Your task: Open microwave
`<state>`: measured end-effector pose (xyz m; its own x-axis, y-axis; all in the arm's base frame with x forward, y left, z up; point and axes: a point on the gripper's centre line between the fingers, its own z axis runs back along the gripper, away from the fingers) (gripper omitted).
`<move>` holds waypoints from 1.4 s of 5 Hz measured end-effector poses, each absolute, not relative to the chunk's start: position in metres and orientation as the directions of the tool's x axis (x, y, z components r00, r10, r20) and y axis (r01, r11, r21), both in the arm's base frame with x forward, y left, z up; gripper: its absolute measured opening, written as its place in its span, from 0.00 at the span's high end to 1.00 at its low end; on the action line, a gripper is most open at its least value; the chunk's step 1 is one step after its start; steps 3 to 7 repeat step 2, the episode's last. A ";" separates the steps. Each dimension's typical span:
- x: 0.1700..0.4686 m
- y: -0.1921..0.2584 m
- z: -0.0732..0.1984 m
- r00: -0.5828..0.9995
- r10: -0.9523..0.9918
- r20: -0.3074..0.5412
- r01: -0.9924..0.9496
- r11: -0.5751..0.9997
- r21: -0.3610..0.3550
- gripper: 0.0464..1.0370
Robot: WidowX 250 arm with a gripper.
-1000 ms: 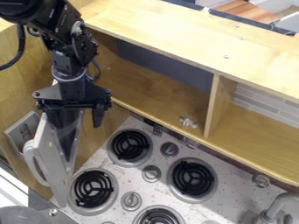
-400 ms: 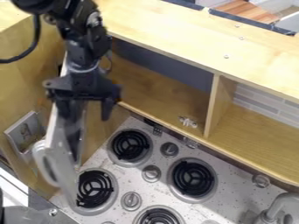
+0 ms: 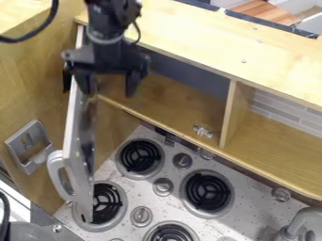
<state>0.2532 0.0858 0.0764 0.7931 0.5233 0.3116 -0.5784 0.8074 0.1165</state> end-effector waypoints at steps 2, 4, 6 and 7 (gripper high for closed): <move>0.259 0.085 0.103 0.792 0.493 0.360 -0.570 0.808 0.148 0.04; 0.259 0.085 0.103 0.792 0.493 0.360 -0.570 0.808 0.148 0.04; 0.259 0.085 0.103 0.792 0.493 0.360 -0.570 0.808 0.148 0.04; 0.259 0.085 0.103 0.792 0.493 0.360 -0.570 0.808 0.148 0.04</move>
